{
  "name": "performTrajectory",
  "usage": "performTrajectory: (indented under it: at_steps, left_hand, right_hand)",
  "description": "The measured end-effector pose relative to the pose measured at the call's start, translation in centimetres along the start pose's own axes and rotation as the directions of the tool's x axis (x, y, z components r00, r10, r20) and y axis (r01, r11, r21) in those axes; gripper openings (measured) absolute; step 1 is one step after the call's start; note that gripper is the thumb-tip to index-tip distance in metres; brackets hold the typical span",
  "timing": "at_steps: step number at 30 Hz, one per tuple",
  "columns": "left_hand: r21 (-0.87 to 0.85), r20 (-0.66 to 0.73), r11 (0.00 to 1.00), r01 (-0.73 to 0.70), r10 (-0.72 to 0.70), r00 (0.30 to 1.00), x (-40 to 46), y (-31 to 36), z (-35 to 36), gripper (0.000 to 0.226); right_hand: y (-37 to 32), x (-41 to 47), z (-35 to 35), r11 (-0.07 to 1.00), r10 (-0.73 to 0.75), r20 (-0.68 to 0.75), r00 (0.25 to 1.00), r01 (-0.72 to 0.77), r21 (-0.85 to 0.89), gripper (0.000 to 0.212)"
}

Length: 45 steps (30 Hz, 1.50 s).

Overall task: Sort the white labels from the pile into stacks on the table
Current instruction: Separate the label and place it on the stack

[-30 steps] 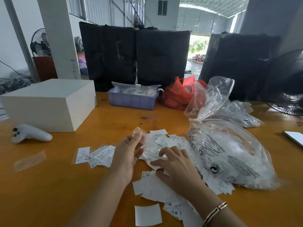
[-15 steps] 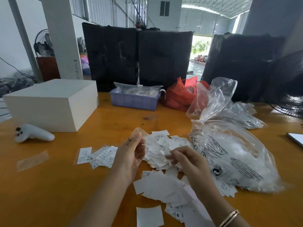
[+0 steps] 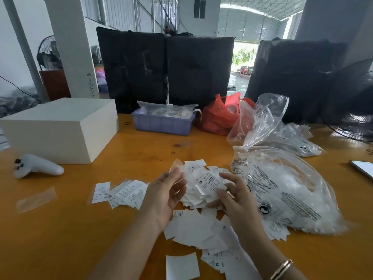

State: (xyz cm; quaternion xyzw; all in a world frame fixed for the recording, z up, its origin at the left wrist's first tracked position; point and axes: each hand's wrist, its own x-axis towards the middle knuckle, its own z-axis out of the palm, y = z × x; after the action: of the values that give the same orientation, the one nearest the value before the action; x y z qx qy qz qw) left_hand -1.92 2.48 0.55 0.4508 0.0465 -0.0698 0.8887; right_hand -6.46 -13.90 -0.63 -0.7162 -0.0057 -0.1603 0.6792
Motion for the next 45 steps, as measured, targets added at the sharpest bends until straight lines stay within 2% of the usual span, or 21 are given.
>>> performTrajectory:
  at_steps: [4,8,12,16,19,22,25,28,31,34,36,42,45]
  left_hand:
    - [-0.023,-0.002,0.999,-0.024,0.024,1.0,-0.2,-0.1,0.3,0.025]
    - [0.062,-0.077,0.997,-0.045,0.049,0.996,-0.1,-0.5,0.2,0.018]
    - [0.047,-0.108,0.998,-0.05,0.054,0.993,0.1,-0.6,0.2,0.015]
    - [0.038,-0.095,0.997,-0.061,0.064,0.993,0.0,-0.5,0.3,0.017]
    - [0.058,-0.069,0.996,-0.063,0.067,0.995,-0.2,-0.6,0.4,0.028]
    - [0.081,-0.046,0.994,-0.077,0.081,0.996,-0.3,-0.7,0.5,0.028]
    - [0.096,-0.033,0.99,-0.1,0.104,0.994,-0.2,-0.9,0.6,0.016]
    - [0.195,-0.015,0.971,-0.137,0.143,0.99,-0.1,-1.0,0.4,0.018]
    - [0.29,0.076,0.943,-0.16,0.144,0.987,-0.1,-0.9,0.1,0.03]
    - [0.36,0.194,0.918,-0.166,0.1,0.976,-0.2,-0.7,-0.1,0.039]
    - [0.388,0.22,0.907,-0.162,0.08,0.972,-0.2,-0.7,-0.2,0.039]
    - [0.354,0.148,0.922,-0.159,0.113,0.983,-0.3,-0.7,0.1,0.019]
    - [0.378,0.121,0.909,-0.175,0.139,0.983,-0.2,-0.8,0.2,0.019]
  right_hand:
    - [0.0,0.1,0.1,0.994,0.029,-0.009,1.0,-0.028,0.11,0.038]
    - [-0.3,-0.1,0.1,0.954,0.104,0.02,0.994,-0.105,0.282,0.027]
    - [-0.4,-0.3,0.4,0.923,0.161,0.039,0.986,-0.164,0.349,0.02]
    - [-0.6,-0.4,0.5,0.933,0.184,0.021,0.983,-0.181,0.309,0.017]
    - [-0.5,-0.4,0.7,0.916,0.234,0.004,0.972,-0.221,0.334,0.002]
    - [-0.4,-0.3,0.7,0.915,0.26,-0.006,0.965,-0.245,0.321,0.006]
    - [-0.4,-0.4,0.9,0.922,0.254,0.005,0.967,-0.244,0.302,0.005]
    - [-0.5,-0.4,0.9,0.916,0.256,0.013,0.967,-0.246,0.316,0.007]
    - [-0.7,-0.3,0.5,0.91,0.25,-0.001,0.968,-0.234,0.343,0.006]
    - [-0.9,-0.3,0.1,0.936,0.214,-0.036,0.976,-0.195,0.292,0.003]
    - [-1.0,-0.2,0.0,0.949,0.187,-0.044,0.981,-0.169,0.265,0.001]
    - [-0.9,-0.1,-0.1,0.976,0.133,-0.01,0.991,-0.129,0.174,0.003]
    - [-0.9,0.0,-0.1,0.984,0.123,0.014,0.992,-0.124,0.128,0.006]
